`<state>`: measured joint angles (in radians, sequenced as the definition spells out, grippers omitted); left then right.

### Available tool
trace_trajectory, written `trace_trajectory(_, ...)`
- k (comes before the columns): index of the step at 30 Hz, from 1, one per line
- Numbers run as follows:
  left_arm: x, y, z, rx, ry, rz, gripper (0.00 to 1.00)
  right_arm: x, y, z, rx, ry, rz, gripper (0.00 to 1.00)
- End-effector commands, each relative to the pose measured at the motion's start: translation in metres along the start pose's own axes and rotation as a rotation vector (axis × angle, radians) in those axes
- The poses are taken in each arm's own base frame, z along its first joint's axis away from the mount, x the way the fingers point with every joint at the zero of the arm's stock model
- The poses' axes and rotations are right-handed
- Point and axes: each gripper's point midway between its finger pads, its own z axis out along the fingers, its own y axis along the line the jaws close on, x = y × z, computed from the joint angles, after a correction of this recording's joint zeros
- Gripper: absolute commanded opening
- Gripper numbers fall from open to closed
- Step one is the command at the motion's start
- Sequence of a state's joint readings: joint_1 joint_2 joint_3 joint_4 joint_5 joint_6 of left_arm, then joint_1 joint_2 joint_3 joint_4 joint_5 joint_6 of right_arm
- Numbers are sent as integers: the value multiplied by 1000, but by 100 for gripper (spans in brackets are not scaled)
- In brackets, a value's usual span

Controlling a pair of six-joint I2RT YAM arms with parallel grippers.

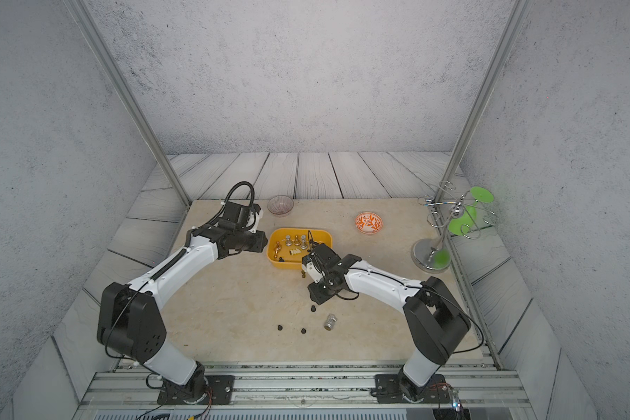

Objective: Put the chess pieces into the storage box
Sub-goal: Place the chess piece in the storage box, then pick up the chess piece at the center of the board.

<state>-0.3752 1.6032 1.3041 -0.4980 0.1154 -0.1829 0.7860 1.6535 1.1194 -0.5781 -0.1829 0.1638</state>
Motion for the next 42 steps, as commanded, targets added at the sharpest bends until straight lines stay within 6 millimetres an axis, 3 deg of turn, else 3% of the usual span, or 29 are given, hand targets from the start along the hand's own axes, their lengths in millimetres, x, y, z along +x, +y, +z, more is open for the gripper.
trace_trajectory(1, -2, 1, -9, 6, -24, -12, 34, 1, 9, 13, -21, 32, -15, 42)
trace_trajectory(16, 3, 3, -9, 3, -24, -21, 34, 17, -1, 39, 34, 107, -4, 39)
trace_trajectory(25, 4, 3, -9, 4, -22, -23, 34, 19, -2, 48, 34, 130, -1, 31)
trace_trajectory(36, 6, 3, -8, 3, -19, -24, 34, 22, -2, 50, 31, 131, 11, 17)
trace_trajectory(42, 7, 4, -9, 0, -16, -19, 34, 11, -3, 36, 34, 85, 24, 13)
